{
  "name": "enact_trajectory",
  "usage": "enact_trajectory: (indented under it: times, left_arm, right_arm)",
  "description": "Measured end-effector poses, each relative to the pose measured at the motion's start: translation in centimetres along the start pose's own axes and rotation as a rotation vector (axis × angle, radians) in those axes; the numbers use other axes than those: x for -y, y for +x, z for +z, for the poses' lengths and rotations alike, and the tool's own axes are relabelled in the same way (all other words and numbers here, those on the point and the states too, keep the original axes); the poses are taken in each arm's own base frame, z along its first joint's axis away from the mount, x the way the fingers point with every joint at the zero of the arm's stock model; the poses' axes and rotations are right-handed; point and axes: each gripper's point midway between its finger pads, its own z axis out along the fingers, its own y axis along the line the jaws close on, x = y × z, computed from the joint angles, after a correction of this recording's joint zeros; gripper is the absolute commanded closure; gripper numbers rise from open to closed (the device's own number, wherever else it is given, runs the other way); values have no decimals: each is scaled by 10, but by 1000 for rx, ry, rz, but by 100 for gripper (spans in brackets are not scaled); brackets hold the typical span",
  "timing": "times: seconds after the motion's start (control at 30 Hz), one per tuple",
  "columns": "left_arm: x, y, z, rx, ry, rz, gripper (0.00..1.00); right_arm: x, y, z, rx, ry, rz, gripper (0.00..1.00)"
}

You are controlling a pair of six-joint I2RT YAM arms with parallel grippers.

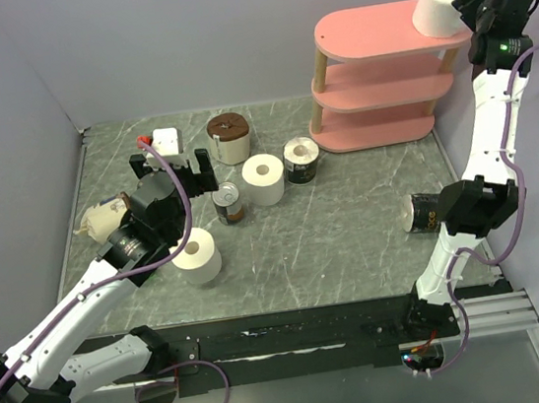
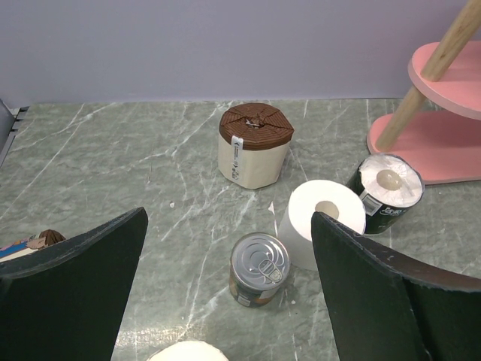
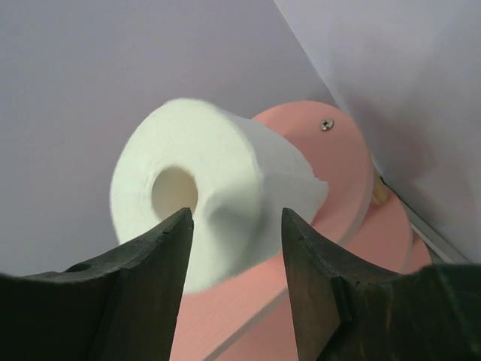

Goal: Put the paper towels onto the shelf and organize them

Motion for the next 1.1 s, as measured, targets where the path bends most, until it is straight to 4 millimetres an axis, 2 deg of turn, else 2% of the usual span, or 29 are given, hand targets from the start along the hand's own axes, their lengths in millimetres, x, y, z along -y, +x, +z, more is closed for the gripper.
enact_trajectory:
  times: [0.17,0.5,0.57,0.67,0.77,0.83,1.0,1.1]
  left_arm:
    - [0,0,0,0,0,0,4]
    - [0,0,0,0,0,0,4]
    - [0,0,0,0,0,0,4]
    - [0,0,0,0,-2,0,4]
    - [-1,-1,0,2,-5,-1,4]
    - [-3,-2,-1,6,-11,-3,4]
    - [-8,-5,-2,16,-37,-8,4]
    - [-12,-4,-3,24,-53,-13,4]
  right_arm:
    - [-5,-6,2,23,-17,13,32]
    - [-9,-11,2,36,-41,-14,31]
    - [-10,-10,-1,26,-50,-30,31]
    - [-15,-7,-15,1,-71,-59,31]
    - [-24,-1,-42,-26,-88,-90,30]
    - [-41,10,-71,-54,-125,-115,29]
    - [-85,57,-157,-156,-292,-156,28]
    - [-91,90,-197,-225,-361,-159,29]
